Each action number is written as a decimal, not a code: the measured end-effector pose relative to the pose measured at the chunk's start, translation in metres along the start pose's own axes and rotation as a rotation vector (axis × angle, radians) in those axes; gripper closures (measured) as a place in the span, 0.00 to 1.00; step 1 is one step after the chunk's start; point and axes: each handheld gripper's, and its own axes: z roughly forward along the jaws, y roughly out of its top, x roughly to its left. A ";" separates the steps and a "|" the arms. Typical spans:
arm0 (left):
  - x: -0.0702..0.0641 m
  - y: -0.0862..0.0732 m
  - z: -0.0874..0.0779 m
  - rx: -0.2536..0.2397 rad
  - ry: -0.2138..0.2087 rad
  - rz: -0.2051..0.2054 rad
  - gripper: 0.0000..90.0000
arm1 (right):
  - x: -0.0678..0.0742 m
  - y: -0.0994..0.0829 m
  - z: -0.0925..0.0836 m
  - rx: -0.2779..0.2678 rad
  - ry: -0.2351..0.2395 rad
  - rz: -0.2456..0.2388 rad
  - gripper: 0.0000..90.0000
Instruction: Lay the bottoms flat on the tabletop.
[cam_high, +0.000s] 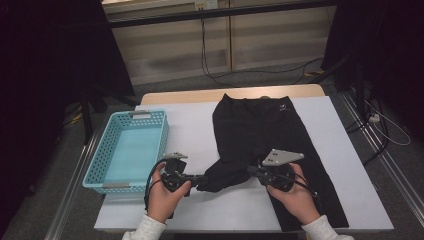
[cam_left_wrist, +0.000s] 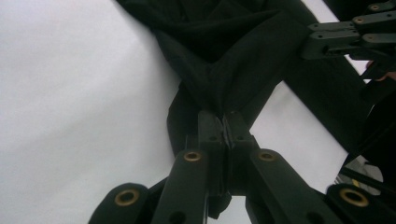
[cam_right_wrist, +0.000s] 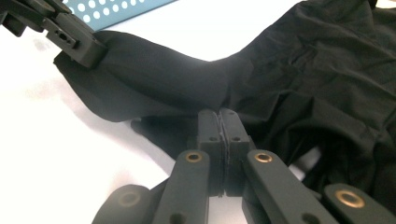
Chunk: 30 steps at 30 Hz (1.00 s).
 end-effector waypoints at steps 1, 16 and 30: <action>0.001 0.000 -0.002 -0.007 0.003 -0.005 0.98 | 0.000 0.002 0.003 0.001 0.001 -0.003 0.99; 0.030 -0.006 0.011 0.003 0.077 -0.040 0.98 | -0.003 -0.002 0.071 0.129 -0.087 -0.062 0.88; 0.029 -0.004 0.011 0.004 0.090 -0.020 0.99 | 0.016 -0.002 0.029 0.054 -0.046 -0.034 0.71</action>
